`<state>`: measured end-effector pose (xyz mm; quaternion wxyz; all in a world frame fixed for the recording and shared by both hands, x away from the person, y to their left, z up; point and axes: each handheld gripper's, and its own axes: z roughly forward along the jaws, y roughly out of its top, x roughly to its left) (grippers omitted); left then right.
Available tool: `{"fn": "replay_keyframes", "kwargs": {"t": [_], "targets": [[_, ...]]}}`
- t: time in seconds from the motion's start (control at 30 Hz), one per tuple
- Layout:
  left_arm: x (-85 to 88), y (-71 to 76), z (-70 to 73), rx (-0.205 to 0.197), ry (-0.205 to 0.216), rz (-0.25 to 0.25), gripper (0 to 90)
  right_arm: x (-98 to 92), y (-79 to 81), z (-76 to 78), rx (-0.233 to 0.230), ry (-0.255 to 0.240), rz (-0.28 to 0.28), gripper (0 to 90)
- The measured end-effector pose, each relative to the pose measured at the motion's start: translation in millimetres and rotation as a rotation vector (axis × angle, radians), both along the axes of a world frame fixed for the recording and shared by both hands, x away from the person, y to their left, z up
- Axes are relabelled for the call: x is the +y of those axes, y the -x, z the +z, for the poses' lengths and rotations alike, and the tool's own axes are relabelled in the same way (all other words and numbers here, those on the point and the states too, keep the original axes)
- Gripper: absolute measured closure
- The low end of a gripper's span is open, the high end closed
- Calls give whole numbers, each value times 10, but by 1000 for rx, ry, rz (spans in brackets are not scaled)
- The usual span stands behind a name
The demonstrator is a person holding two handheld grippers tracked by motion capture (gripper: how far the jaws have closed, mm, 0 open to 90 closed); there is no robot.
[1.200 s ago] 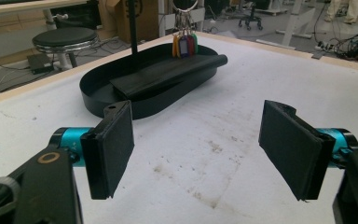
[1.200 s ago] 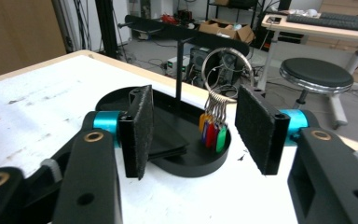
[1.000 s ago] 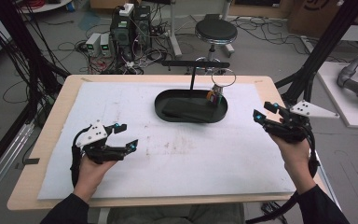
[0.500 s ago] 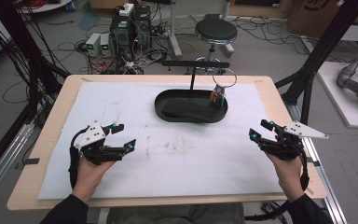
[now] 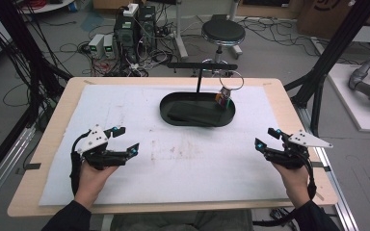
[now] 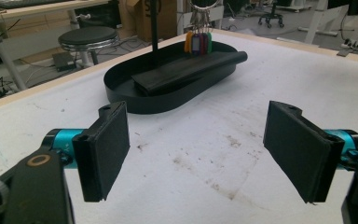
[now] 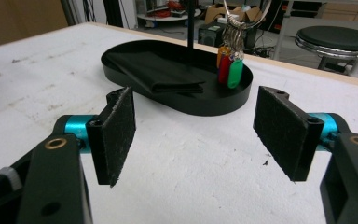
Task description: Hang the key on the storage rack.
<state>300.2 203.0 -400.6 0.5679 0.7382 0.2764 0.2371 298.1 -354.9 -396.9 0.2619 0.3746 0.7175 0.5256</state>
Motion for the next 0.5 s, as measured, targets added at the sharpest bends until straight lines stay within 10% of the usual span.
{"fn": "replay_keyframes", "kwargs": {"t": [0.5], "targets": [[21,-43,-21,19,-4,17,221,68,-46,-115,20,65,6,282]]}}
